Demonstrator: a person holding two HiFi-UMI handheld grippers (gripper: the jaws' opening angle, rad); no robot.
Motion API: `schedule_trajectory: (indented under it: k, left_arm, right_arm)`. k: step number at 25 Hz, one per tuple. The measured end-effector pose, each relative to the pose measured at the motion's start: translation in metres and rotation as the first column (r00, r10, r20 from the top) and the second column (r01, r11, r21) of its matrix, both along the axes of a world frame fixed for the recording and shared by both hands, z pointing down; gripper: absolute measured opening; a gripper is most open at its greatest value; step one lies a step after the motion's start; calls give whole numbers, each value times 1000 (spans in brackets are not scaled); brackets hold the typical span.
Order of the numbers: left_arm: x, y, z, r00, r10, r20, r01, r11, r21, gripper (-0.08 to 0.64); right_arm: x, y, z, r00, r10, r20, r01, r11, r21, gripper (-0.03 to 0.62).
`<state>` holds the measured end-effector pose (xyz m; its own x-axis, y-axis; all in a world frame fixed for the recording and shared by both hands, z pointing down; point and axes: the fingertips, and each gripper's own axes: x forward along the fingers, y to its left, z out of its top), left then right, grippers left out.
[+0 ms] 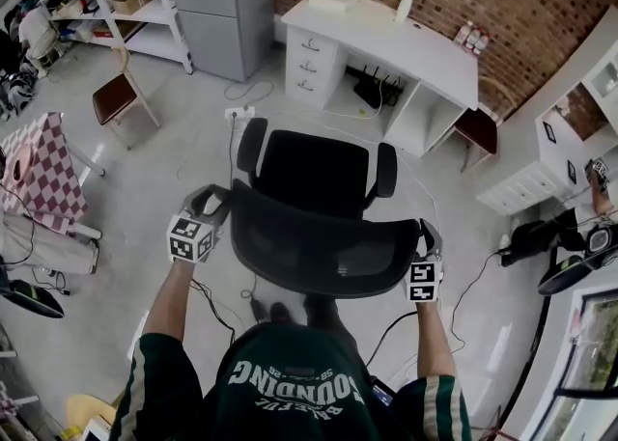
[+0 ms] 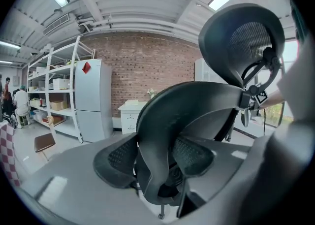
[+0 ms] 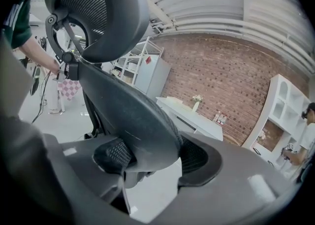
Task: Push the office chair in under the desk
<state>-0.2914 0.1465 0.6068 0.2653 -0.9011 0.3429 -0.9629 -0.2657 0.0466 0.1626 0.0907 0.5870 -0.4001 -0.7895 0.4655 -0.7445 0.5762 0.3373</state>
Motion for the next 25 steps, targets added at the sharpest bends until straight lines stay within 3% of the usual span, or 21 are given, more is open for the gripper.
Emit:
schedule_trajectory:
  k: [10, 25]
  left_arm:
    - [6, -48, 2, 1000, 30, -2, -30, 1000, 10, 218]
    - [39, -159, 6, 998, 63, 14, -63, 998, -10, 216]
  right_arm:
    - [9, -29, 3, 999, 48, 12, -48, 999, -2, 264]
    - [43, -130, 6, 996, 90, 7, -90, 996, -17, 262]
